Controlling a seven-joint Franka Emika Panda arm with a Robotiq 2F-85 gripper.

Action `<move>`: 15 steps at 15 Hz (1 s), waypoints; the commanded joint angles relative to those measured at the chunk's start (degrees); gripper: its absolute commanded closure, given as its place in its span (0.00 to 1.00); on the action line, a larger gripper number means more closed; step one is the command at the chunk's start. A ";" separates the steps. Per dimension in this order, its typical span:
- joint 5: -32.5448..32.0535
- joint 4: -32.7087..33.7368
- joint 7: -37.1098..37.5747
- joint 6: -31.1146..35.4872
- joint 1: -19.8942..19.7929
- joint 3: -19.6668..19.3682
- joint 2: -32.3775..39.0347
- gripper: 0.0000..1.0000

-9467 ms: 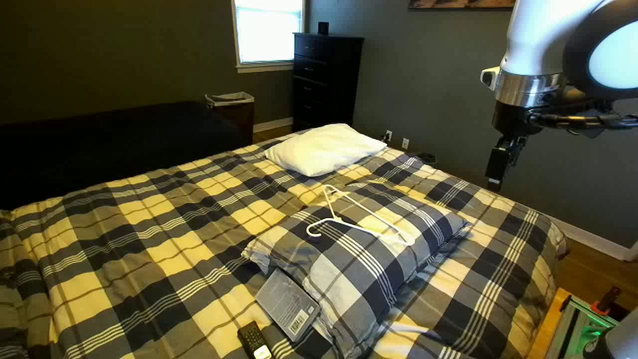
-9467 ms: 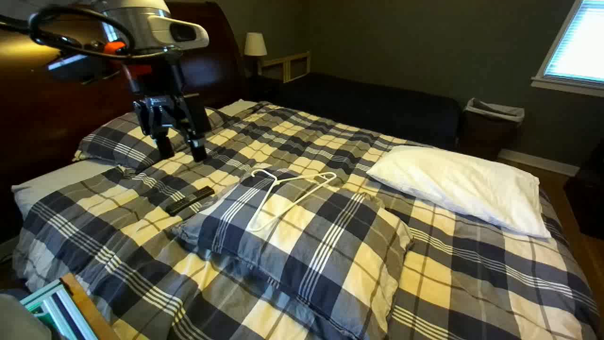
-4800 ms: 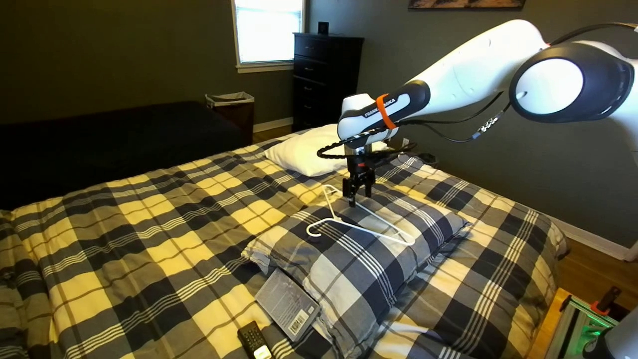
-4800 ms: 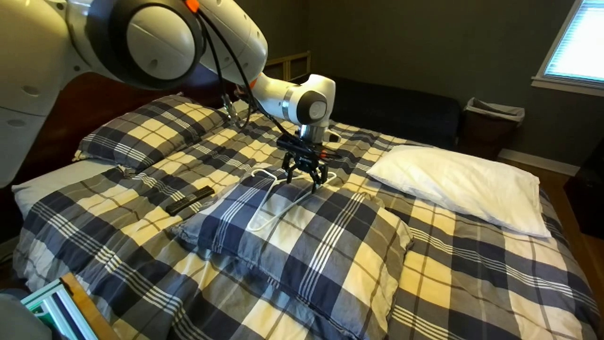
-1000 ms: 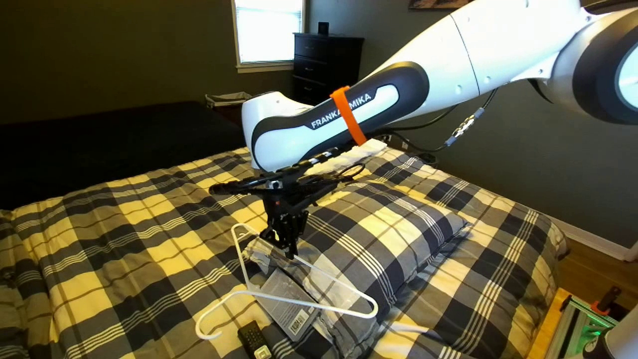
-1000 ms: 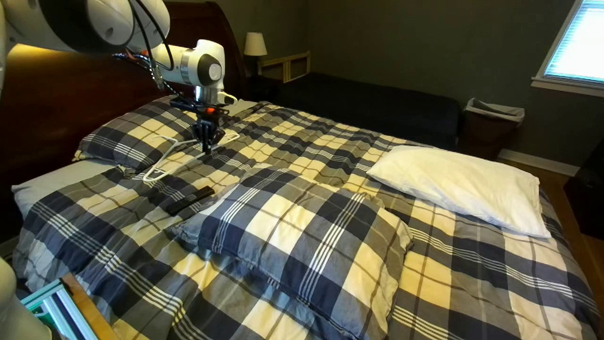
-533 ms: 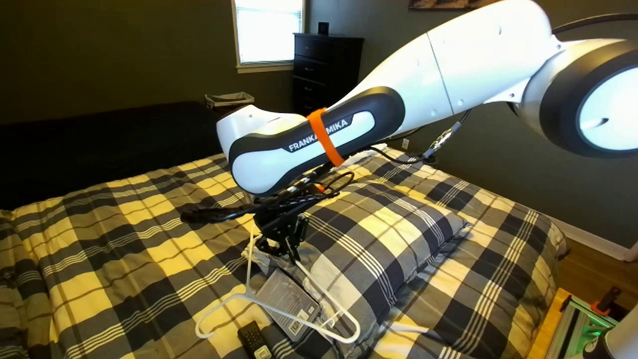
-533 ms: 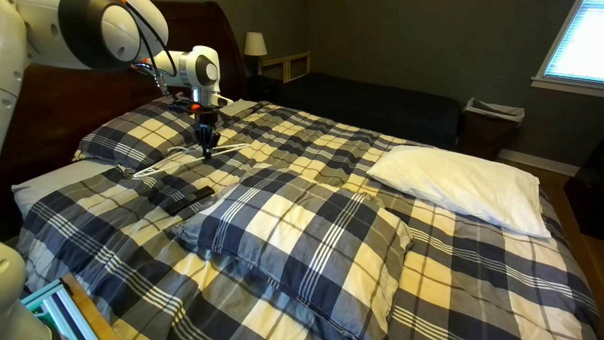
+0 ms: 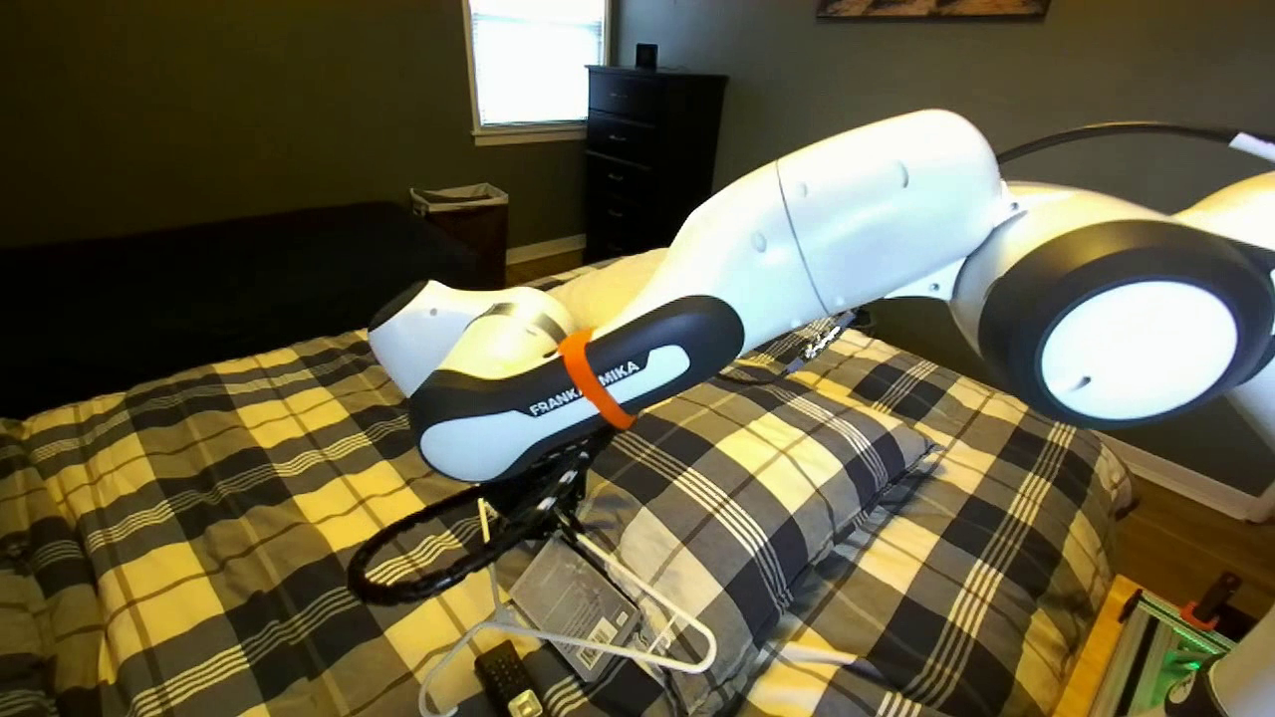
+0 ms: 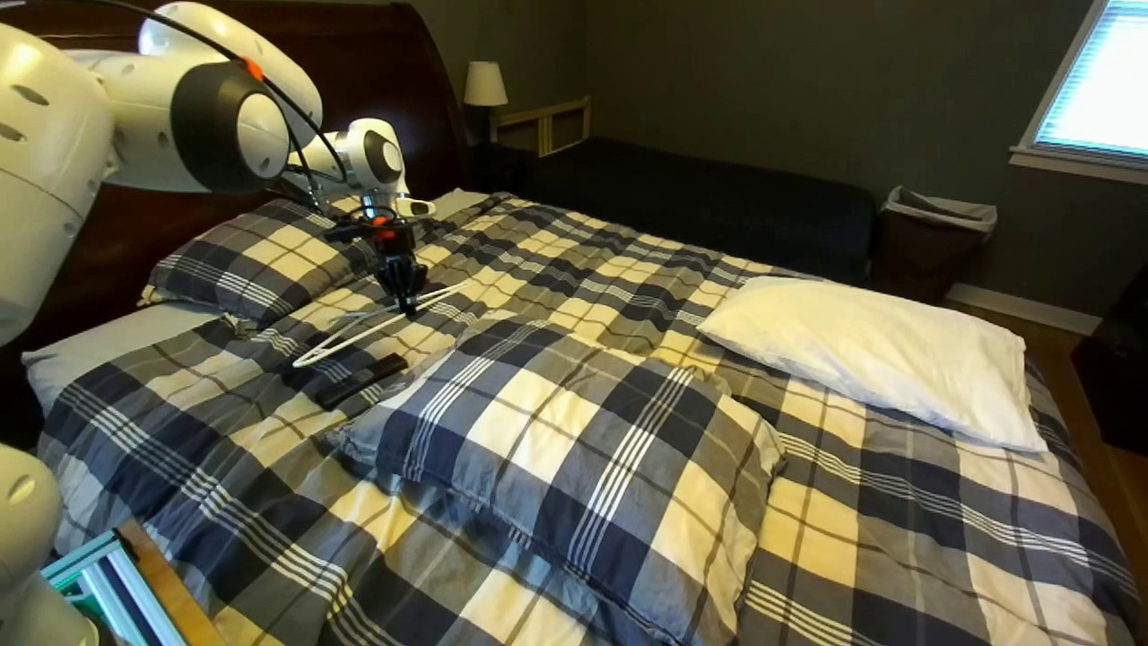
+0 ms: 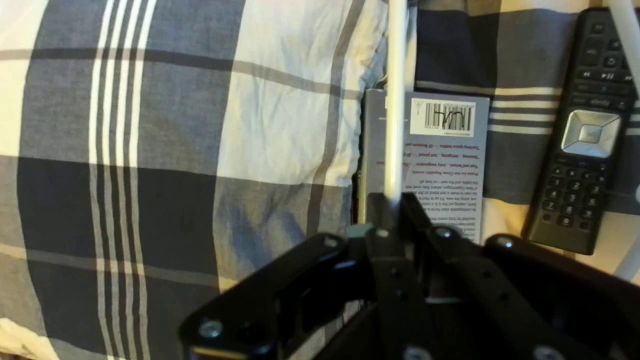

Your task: Put the hanger on the bed

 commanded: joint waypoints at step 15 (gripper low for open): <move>-0.93 1.43 -0.03 2.31 0.16 -1.21 -2.10 0.07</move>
